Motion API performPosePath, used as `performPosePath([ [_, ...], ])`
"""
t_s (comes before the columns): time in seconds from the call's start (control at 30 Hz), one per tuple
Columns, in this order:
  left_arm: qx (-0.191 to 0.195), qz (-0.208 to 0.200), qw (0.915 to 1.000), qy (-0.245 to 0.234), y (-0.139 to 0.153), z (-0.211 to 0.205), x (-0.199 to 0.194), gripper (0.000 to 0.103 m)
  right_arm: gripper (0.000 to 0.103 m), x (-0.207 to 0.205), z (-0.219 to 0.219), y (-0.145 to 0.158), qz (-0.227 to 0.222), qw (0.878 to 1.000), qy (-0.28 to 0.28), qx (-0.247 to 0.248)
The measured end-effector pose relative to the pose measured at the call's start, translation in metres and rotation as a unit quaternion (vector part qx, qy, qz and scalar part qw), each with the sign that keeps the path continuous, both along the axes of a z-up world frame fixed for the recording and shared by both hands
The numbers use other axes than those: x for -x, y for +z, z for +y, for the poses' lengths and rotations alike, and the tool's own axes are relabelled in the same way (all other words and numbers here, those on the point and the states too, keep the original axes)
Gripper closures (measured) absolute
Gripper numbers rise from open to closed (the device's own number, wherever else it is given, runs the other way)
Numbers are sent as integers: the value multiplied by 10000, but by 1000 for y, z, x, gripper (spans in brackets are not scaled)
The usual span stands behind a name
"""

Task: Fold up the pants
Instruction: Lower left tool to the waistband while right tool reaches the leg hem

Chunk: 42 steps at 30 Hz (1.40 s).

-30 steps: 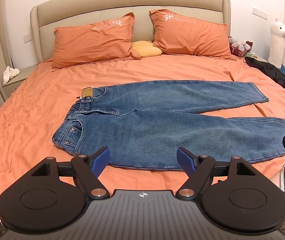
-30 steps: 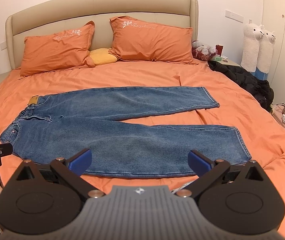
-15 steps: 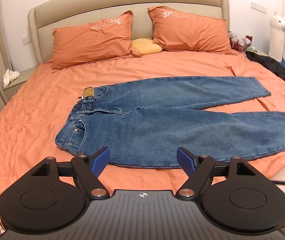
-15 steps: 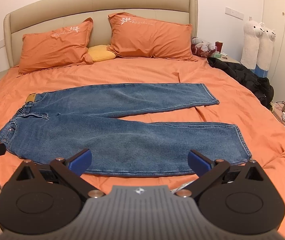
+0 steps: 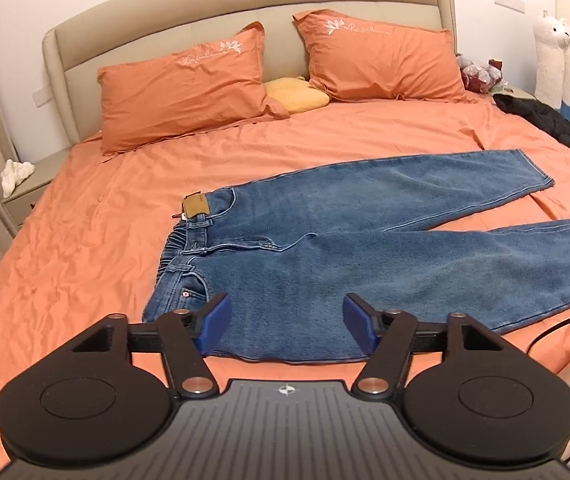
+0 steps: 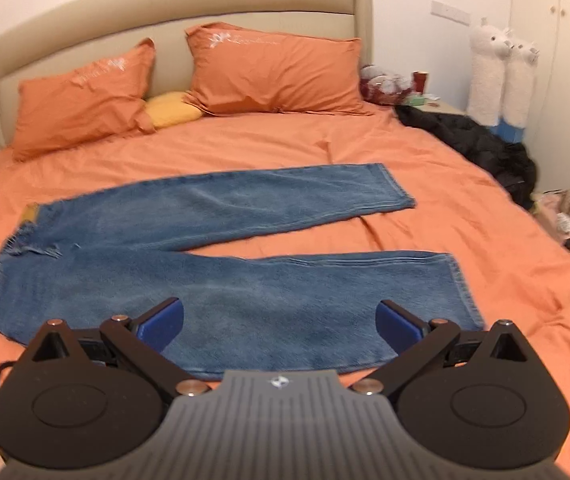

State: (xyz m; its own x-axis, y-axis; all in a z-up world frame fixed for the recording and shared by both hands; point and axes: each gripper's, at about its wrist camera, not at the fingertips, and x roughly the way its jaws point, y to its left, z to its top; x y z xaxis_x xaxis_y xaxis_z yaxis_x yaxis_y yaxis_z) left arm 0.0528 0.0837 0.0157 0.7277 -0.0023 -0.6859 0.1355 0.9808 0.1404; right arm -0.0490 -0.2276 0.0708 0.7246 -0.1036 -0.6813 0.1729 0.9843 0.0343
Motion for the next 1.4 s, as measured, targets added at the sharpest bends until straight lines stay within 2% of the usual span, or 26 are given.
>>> performPosePath([
  [0.07,-66,51,9999,-90,0,7,-6,35,5,-4,-12,-1,-60,9999,116,-107],
  [0.23,-629,387,9966,-357,-13,16,-29,39,5,-24,-33,-8,223,9991,300,207],
  [0.43,-1405,808,9838,-771,-37,18,-55,39,5,-52,-69,-21,632,9943,807,286],
  [0.57,-1778,1128,9729,-956,-55,16,-71,39,6,-75,-89,-42,1153,9861,1102,462],
  [0.63,-1837,1365,9678,-1046,-66,16,-81,39,19,-85,-98,-56,1404,9809,1198,616],
  [0.7,-1840,1618,9632,-1107,-78,17,-92,39,49,-95,-105,-72,1711,9729,1290,872],
  [0.73,-1921,1706,9596,-1146,-85,18,-98,39,55,-99,-109,-81,1889,9678,1344,980],
  [0.8,-2180,1822,9497,-1313,-102,17,-106,39,58,-105,-115,-98,2197,9570,1521,1126],
  [0.87,-2431,1963,9363,-1605,-120,17,-112,39,59,-109,-119,-114,2478,9443,1737,1297],
  [1.0,-2916,2376,8966,-2336,-160,21,-117,39,60,-111,-130,-142,3041,9201,2053,1369],
  [1.07,-3099,2479,8805,-2594,-175,22,-116,38,60,-109,-133,-153,3245,9079,2222,1448],
  [1.2,-3171,2670,8628,-2894,-199,21,-119,29,56,-103,-136,-172,3588,8835,2589,1539],
  [1.23,-3225,2705,8571,-2970,-205,18,-120,28,54,-102,-135,-176,3607,8789,2671,1617],
  [1.27,-3307,2720,8516,-3023,-211,16,-121,25,46,-102,-134,-180,3628,8741,2735,1719],
  [1.3,-3408,2687,8474,-3060,-217,14,-120,21,44,-101,-133,-184,3622,8706,2791,1817],
  [1.37,-3569,2571,8445,-3056,-226,11,-121,15,44,-101,-132,-190,3566,8705,2779,1945],
  [1.4,-3608,2514,8461,-3011,-229,10,-121,13,44,-101,-132,-193,3537,8721,2741,1979],
])
